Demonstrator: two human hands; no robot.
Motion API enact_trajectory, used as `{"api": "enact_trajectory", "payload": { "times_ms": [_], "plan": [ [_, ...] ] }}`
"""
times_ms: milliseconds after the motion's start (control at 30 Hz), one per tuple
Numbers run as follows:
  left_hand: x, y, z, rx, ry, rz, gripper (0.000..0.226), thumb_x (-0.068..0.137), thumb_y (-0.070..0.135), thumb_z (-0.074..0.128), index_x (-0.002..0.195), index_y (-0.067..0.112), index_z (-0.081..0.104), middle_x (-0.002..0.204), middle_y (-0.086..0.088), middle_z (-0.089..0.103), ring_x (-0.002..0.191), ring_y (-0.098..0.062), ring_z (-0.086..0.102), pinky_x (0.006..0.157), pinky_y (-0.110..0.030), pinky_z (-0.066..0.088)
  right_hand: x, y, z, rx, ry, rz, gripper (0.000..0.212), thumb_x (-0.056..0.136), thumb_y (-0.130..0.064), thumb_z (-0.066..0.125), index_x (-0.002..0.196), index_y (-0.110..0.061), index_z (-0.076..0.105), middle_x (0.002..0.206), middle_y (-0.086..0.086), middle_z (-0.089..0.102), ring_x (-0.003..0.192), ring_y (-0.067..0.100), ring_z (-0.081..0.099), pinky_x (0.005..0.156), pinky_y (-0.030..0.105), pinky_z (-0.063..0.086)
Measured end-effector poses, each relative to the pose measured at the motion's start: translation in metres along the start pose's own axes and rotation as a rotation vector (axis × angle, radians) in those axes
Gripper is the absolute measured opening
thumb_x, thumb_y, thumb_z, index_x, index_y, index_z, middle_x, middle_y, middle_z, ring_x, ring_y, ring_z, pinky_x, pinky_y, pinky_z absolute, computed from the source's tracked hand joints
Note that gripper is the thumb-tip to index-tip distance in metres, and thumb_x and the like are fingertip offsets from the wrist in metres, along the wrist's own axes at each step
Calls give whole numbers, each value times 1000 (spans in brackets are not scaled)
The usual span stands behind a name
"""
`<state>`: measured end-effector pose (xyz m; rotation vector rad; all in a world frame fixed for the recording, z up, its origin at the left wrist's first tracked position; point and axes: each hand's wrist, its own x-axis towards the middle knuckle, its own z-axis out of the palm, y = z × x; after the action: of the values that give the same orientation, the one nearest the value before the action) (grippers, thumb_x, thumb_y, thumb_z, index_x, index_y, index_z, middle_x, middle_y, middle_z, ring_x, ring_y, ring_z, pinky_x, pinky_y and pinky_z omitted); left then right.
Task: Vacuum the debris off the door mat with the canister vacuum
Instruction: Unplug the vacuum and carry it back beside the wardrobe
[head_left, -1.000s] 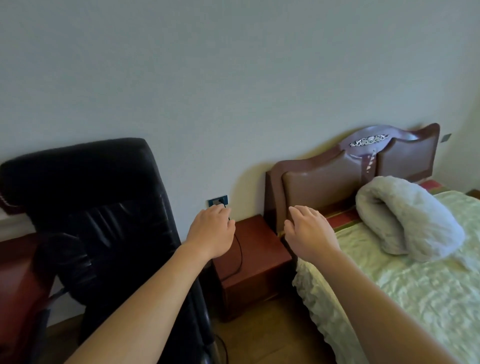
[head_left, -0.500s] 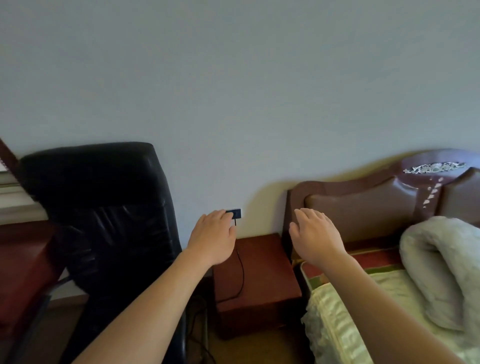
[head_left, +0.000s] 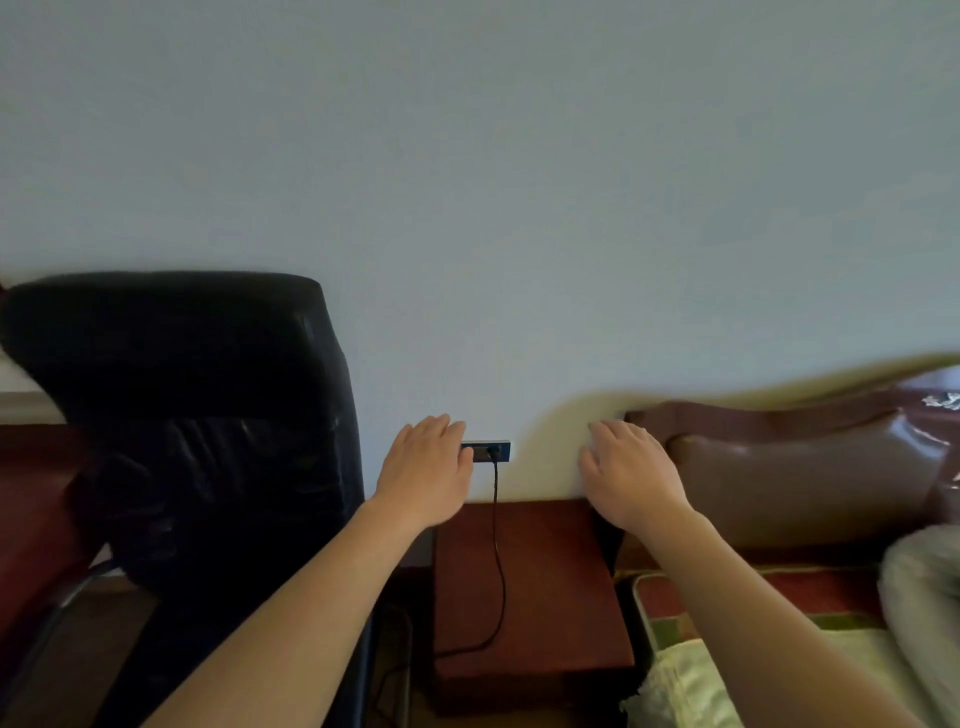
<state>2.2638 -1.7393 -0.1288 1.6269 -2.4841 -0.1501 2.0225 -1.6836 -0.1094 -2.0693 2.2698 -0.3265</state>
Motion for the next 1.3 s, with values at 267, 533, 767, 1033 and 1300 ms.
{"api": "enact_trajectory", "payload": {
  "times_ms": [267, 533, 767, 1033, 1300],
  "plan": [
    [68, -27, 37, 10, -115, -17, 49, 109, 32, 29, 153, 11, 37, 157, -9, 40, 146, -25, 34, 123, -41, 22, 71, 8, 57, 1, -84, -3, 37, 102, -28, 39, 123, -6, 60, 123, 10, 63, 119, 31, 54, 104, 40, 37],
    [108, -49, 109, 2, -243, -132, 55, 110, 34, 27, 160, 13, 24, 168, -11, 21, 155, -25, 19, 128, -43, 11, 144, 31, 125, 21, -238, -71, 41, 104, -28, 37, 133, -6, 55, 135, 12, 58, 126, 31, 50, 106, 38, 35],
    [133, -50, 181, -27, -324, -233, 54, 110, 35, 29, 159, 13, 27, 168, -9, 24, 155, -25, 20, 128, -42, 13, 198, 50, 197, 47, -366, -115, 40, 102, -28, 40, 130, -5, 56, 135, 14, 58, 125, 35, 51, 104, 40, 39],
    [147, -51, 258, -122, -446, -307, 57, 110, 39, 26, 162, 16, 21, 170, -7, 19, 157, -23, 15, 129, -42, 11, 231, 51, 265, 75, -471, -116, 39, 103, -26, 38, 132, -6, 54, 136, 14, 56, 125, 32, 49, 101, 39, 39],
    [136, -47, 321, -223, -535, -321, 57, 110, 43, 25, 162, 18, 21, 170, -5, 20, 157, -21, 15, 129, -42, 13, 246, 53, 316, 107, -536, -92, 39, 104, -24, 39, 134, -4, 54, 135, 16, 57, 124, 36, 49, 104, 42, 40]
  ]
}}
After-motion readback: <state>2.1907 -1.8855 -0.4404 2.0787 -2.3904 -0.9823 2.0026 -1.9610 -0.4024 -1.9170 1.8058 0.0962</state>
